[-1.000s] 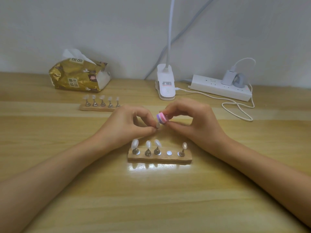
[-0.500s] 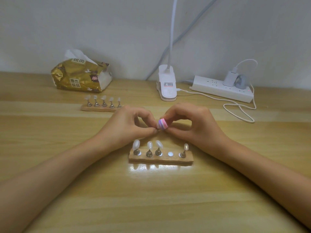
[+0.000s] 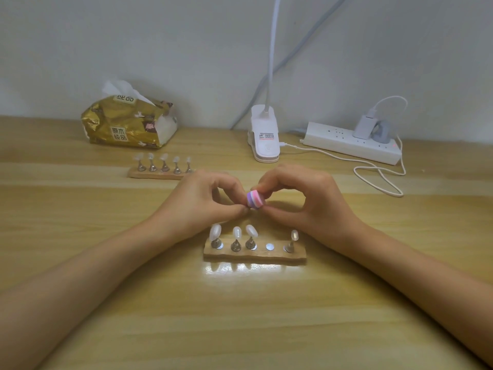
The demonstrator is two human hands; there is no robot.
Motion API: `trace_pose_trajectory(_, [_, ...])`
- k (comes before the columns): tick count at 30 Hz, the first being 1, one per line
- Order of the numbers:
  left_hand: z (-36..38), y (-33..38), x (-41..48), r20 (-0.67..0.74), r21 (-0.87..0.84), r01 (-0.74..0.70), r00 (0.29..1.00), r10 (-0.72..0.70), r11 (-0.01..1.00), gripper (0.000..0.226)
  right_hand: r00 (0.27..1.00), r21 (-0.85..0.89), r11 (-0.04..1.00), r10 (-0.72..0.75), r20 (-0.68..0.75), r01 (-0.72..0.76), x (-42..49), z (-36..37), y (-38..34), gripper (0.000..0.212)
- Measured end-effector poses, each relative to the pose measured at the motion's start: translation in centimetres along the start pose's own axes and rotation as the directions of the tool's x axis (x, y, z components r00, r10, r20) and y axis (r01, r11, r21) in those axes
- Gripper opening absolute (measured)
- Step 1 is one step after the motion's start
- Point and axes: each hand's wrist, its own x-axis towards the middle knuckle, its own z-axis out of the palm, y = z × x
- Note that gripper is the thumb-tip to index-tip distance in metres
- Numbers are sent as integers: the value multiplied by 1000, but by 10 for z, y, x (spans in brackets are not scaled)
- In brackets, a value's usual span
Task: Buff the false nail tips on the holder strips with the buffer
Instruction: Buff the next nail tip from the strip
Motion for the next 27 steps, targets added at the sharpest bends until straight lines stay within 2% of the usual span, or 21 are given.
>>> trace_pose_trajectory(2, [0,0,-1,0,0,2,1000,-2,1000,19,1000,21,1000,23,3,-23,0,-1,0,10])
trace_pose_trajectory(5, [0,0,0,0,-11,-9,1000,9,1000,22,1000,-22,999,-27,-6,26,-1,0,1,10])
trace_pose_trajectory(8, [0,-1,0,4,-8,-7,1000,7,1000,20,1000,12,1000,16,-9,-16,0,0,1,9])
trace_pose_trajectory(10, [0,0,1,7,-4,-15,1000,15,1000,22,999,-12,1000,-28,-16,28,-1,0,2,9])
trace_pose_trajectory(14, [0,0,1,-4,8,-7,1000,7,1000,24,1000,21,1000,12,-6,-12,-1,-1,0,10])
trace_pose_trajectory(17, [1,1,1,-4,6,-18,1000,18,1000,24,999,-19,999,-41,-10,41,-1,0,0,10])
trace_pose_trajectory(20, [1,1,0,-3,-11,-19,1000,19,1000,21,1000,-12,1000,-3,-2,3,-2,-1,1,9])
trace_pose_trajectory(27, [0,2,-1,-7,-1,-20,1000,20,1000,21,998,-77,995,-70,9,70,-4,1,2,12])
